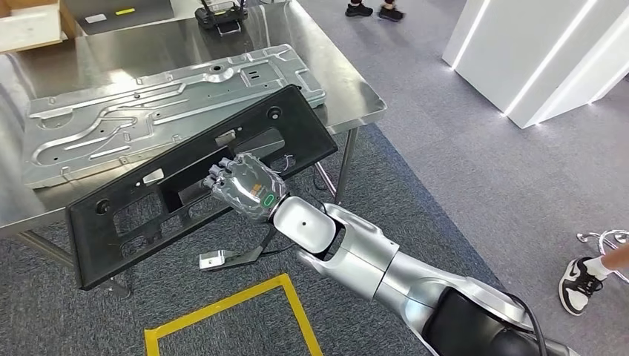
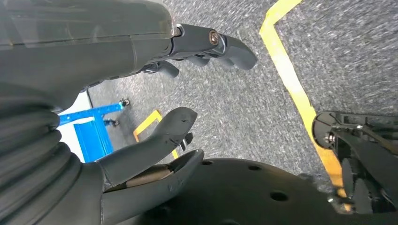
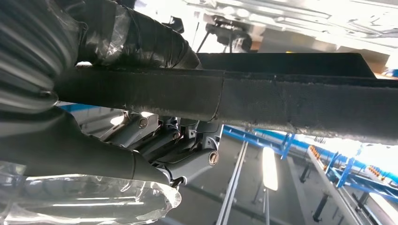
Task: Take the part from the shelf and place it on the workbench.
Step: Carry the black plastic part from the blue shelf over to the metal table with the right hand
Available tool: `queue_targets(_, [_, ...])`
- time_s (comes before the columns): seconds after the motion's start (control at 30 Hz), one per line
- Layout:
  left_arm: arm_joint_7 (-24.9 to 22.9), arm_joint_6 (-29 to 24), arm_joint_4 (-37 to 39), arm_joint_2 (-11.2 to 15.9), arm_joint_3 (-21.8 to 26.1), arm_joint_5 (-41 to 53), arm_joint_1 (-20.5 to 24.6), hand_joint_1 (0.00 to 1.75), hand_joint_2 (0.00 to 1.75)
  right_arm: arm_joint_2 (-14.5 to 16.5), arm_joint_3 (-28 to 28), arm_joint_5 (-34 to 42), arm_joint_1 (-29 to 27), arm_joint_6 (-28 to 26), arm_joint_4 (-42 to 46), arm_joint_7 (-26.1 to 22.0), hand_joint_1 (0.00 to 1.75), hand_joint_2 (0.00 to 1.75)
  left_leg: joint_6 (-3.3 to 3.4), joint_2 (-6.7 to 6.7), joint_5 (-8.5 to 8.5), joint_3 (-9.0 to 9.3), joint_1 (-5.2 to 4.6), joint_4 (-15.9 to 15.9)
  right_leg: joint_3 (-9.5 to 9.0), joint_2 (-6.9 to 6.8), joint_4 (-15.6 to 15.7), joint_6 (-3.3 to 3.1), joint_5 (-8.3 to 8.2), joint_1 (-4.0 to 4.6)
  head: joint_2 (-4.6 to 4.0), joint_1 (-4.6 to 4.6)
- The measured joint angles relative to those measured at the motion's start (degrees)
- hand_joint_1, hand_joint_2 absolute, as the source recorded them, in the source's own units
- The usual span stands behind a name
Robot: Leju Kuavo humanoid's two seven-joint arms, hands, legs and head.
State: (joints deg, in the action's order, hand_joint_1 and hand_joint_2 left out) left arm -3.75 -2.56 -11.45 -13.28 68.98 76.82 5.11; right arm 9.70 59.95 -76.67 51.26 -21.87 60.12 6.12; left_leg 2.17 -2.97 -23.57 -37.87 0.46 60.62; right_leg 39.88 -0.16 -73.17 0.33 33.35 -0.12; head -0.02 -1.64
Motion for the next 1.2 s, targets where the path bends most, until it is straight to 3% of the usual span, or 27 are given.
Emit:
queue_targets(0.07, [-0.02,-0.08,0.03,-0.21,0.00,-0.04,-0.05,0.00,1.75,-0.10,-0.24,-0.97,-0.18,-0.59,0.01,0.72,1.75,1.75,0.07,-0.61,0.10,0.03,-0.31,-0.05,-3.14,0.61,7.44,-1.99,-4.07,0.83,-0.01,-0.08])
queue_targets(0.13, [-0.03,-0.23,0.09,-0.47,0.00,-0.05,-0.01,0.00,1.75,-0.11,-0.53,-1.45,-0.33,-0.69,0.01,1.16,1.75,1.75,-0.15,-0.87,0.27,0.02,-0.23,-0.21,-5.25,1.11,12.48,-3.66,-6.11,1.58,0.00,0.00])
queue_targets(0.2, [-0.05,-0.40,0.14,-0.55,0.00,-0.05,-0.01,0.00,1.75,-0.17,-0.64,-1.62,-0.50,-0.68,0.01,1.36,1.75,1.75,-0.68,-1.01,0.50,0.04,-0.02,-0.55,-5.58,1.10,13.64,-4.19,-6.57,1.99,0.00,0.25])
queue_targets(0.27, [-0.07,-0.44,0.15,-0.49,0.00,-0.05,-0.01,0.00,1.75,-0.16,-0.70,-1.74,-0.66,-0.68,0.01,1.48,1.75,1.75,-1.17,-0.50,0.15,-0.07,-0.15,-0.33,-6.24,0.70,15.05,-3.78,-7.32,1.52,-0.01,0.32])
queue_targets(0.3, [-0.07,-0.44,0.15,-0.43,0.00,-0.05,0.01,0.00,1.75,-0.12,-0.73,-1.79,-0.69,-0.69,0.01,1.53,1.75,1.75,-1.44,0.12,-0.85,-0.55,-0.28,0.89,-6.59,0.43,15.82,-3.58,-7.75,1.19,-0.01,0.31])
queue_targets(0.4, [-0.07,-0.43,0.15,-0.21,0.00,-0.05,0.09,0.00,1.75,-0.15,-0.78,-1.86,-1.01,-0.68,-0.02,1.64,1.75,1.75,-2.42,1.90,-5.97,-4.21,0.00,9.73,-6.75,-0.49,16.35,-3.26,-8.13,0.89,-0.01,0.28])
queue_targets(0.43, [-0.07,-0.44,0.15,-0.14,0.00,-0.05,0.07,0.00,1.75,-0.20,-0.79,-1.86,-1.27,-0.59,-0.04,1.64,1.75,1.75,-2.78,2.12,-6.79,-5.12,0.20,12.06,-6.57,-0.78,16.13,-3.16,-8.06,0.87,-0.01,0.27])
queue_targets(0.47, [-0.07,-0.44,0.15,-0.06,0.00,-0.05,0.04,0.00,1.75,-0.25,-0.79,-1.83,-1.52,-0.45,-0.07,1.64,1.75,1.75,-3.12,2.30,-6.68,-5.20,0.40,12.71,-6.35,-1.02,15.82,-3.00,-7.95,0.81,-0.01,0.28])
queue_targets(0.5, [-0.06,-0.44,0.15,0.01,0.00,-0.05,0.00,0.00,1.75,-0.27,-0.79,-1.76,-1.70,-0.25,-0.07,1.64,1.75,1.75,-3.43,2.47,-5.61,-4.19,0.58,11.22,-6.10,-1.17,15.39,-2.78,-7.79,0.68,-0.01,0.27])
queue_targets(0.57, [-0.03,-0.46,0.16,0.09,0.00,-0.05,0.00,0.00,1.75,-0.28,-0.84,-1.48,-1.87,0.04,-0.01,1.64,1.75,1.75,-3.74,2.82,-3.09,-0.49,0.79,4.86,-5.56,-1.35,14.25,-2.10,-7.27,0.37,-0.01,0.26])
queue_targets(0.63, [0.00,-0.51,0.17,0.08,0.00,-0.07,0.07,0.00,1.75,-0.28,-0.97,-1.24,-2.05,0.14,0.24,1.50,1.75,1.75,-3.13,2.83,-2.17,1.74,0.72,0.72,-5.00,-1.42,13.04,-1.42,-6.68,0.39,0.00,0.27])
queue_targets(0.67, [0.01,-0.54,0.17,0.02,0.00,-0.08,0.10,0.00,1.75,-0.29,-1.03,-1.16,-2.20,0.16,0.43,1.38,1.75,1.75,-2.65,2.74,-2.35,1.82,0.63,0.49,-4.83,-1.41,12.77,-1.61,-6.55,0.57,0.00,0.28])
queue_targets(0.77, [-0.04,-0.63,0.17,-0.07,0.00,-0.09,0.06,0.00,1.75,-0.35,-1.11,-1.04,-2.60,0.18,0.90,1.21,1.75,1.75,-2.00,2.60,-2.02,1.89,0.58,0.25,-4.76,-1.29,12.76,-3.41,-6.66,0.97,-0.01,0.29])
queue_targets(0.83, [-0.07,-0.64,0.17,-0.07,0.00,-0.05,0.05,0.00,1.75,-0.37,-1.16,-1.12,-2.73,0.08,1.12,1.54,1.75,1.75,-1.88,2.58,-1.97,1.87,0.52,0.23,-4.83,-1.27,12.97,-3.62,-6.84,1.02,-0.01,0.30])
queue_targets(0.97, [-0.37,-0.75,0.17,-0.07,0.00,0.32,0.10,0.00,1.75,-0.36,-1.41,-1.32,-3.03,0.03,1.28,2.16,1.75,1.75,-1.64,2.60,-1.95,1.81,0.47,0.23,-4.92,-1.27,13.31,-3.12,-7.09,1.01,-0.01,0.30])
queue_targets(1.13, [-0.97,-1.33,0.17,-0.07,0.00,0.64,0.13,0.00,1.75,-0.23,-1.63,-1.24,-3.51,0.03,1.26,2.22,1.75,1.75,-1.32,2.62,-1.93,1.73,0.37,0.24,-4.94,-1.27,13.53,-1.08,-7.21,0.82,-0.01,0.29])
queue_targets(1.2, [-0.98,-1.51,0.17,-0.07,-0.01,0.68,0.14,0.00,1.75,-0.20,-1.72,-1.17,-3.67,0.02,1.26,2.30,1.75,1.75,-1.29,2.62,-1.91,1.72,0.35,0.24,-4.91,-1.27,13.54,-0.83,-7.22,0.80,-0.01,0.29])
